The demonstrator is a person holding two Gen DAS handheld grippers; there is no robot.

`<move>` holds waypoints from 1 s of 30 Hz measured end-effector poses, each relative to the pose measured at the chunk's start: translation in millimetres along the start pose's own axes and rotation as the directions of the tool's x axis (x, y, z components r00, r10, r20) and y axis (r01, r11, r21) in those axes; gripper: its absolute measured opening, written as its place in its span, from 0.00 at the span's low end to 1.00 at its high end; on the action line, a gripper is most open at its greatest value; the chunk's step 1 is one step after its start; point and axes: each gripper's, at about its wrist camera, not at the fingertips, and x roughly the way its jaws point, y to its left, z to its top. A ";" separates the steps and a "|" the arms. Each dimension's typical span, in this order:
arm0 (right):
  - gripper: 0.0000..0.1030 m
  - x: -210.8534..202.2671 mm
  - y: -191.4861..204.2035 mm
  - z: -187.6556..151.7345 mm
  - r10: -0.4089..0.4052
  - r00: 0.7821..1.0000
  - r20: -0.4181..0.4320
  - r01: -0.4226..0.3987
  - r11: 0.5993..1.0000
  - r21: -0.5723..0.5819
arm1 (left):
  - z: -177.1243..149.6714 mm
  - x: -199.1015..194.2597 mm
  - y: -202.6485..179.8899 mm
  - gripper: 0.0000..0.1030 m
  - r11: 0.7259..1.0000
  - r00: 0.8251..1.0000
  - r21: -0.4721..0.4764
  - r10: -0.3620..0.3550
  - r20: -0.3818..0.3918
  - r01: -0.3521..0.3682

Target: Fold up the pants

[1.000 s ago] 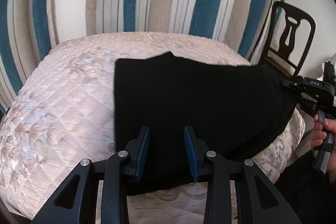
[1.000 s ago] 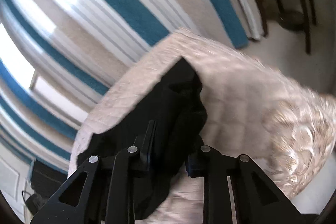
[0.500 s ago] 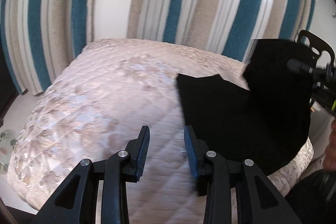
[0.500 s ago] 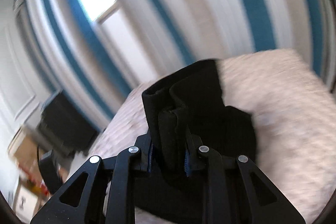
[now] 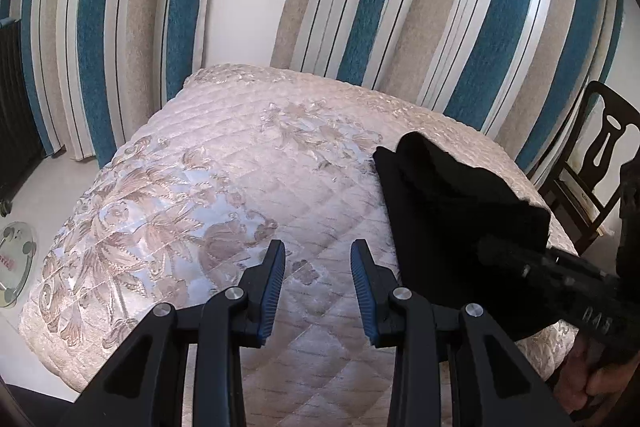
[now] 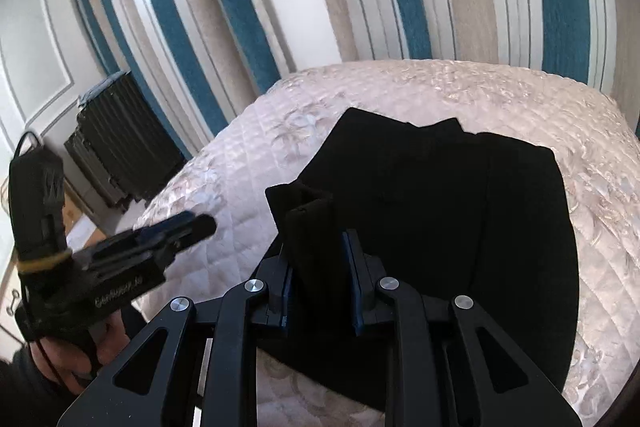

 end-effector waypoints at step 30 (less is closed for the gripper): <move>0.43 -37.9 -87.0 15.1 -0.153 0.988 0.030 0.150 0.986 0.070 | 50.0 25.8 -103.5 0.35 0.972 0.992 0.204 -0.124 0.011 0.119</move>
